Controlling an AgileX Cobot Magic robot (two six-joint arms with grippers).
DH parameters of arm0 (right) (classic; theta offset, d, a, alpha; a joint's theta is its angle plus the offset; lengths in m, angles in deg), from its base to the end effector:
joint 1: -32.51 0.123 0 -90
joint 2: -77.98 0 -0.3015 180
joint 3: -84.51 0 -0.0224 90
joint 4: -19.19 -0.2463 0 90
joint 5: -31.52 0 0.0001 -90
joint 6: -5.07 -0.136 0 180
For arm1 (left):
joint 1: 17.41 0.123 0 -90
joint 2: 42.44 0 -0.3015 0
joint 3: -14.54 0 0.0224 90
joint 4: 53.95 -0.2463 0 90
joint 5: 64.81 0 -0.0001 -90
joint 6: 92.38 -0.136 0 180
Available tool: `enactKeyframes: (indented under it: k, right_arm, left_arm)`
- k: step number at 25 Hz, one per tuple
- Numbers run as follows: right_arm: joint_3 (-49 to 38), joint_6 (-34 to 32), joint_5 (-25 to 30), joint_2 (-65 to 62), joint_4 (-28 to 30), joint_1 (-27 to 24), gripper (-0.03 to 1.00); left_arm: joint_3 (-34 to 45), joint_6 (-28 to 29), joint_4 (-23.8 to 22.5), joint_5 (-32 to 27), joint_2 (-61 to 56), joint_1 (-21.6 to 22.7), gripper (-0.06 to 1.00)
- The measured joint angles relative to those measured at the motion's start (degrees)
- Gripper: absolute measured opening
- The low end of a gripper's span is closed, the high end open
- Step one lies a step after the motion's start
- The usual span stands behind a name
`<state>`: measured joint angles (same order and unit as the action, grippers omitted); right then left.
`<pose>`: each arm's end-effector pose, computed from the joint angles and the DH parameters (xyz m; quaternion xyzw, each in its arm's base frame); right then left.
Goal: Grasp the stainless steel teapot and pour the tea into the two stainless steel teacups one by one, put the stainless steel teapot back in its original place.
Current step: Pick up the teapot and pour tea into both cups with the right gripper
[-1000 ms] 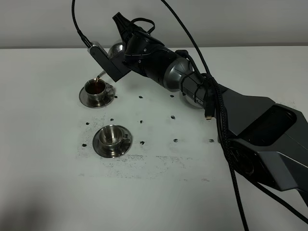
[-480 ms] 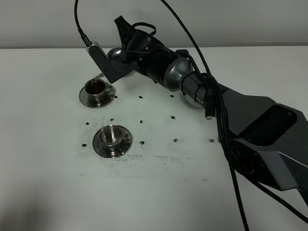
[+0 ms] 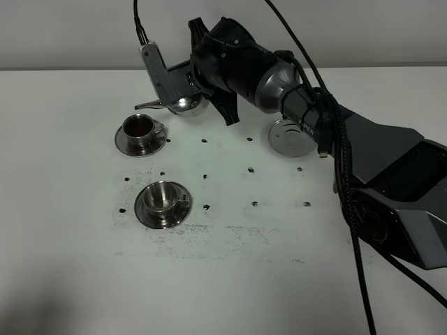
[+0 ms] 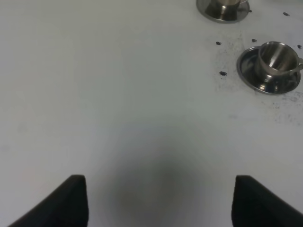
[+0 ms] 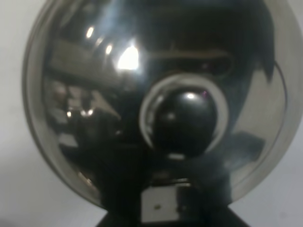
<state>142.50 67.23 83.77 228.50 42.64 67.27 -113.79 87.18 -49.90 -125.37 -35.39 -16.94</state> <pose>0.5077 0.3002 0.1806 -0.7449 0.5665 -0.2555 0.2426 0.0181 -0.0082 0.2407 0.0003 0.8623 -0.0313 0.5054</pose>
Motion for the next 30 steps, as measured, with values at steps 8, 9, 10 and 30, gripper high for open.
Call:
enactKeyframes:
  k: [8, 9, 10, 30]
  right_arm:
    - [-7.6, -6.4, 6.4, -10.4, -10.4, -0.6, 0.18]
    - [-10.6, -6.9, 6.2, -12.4, -11.3, -0.6, 0.18]
    - [-13.1, -7.5, 6.2, -14.5, -12.3, -0.6, 0.18]
    - [-25.7, -31.8, 6.5, -15.6, -16.0, 2.0, 0.18]
  left_arm:
    - [0.0, 0.0, 0.0, 0.0, 0.0, 0.0, 0.61]
    - [0.0, 0.0, 0.0, 0.0, 0.0, 0.0, 0.61]
    - [0.0, 0.0, 0.0, 0.0, 0.0, 0.0, 0.61]
    - [0.0, 0.0, 0.0, 0.0, 0.0, 0.0, 0.61]
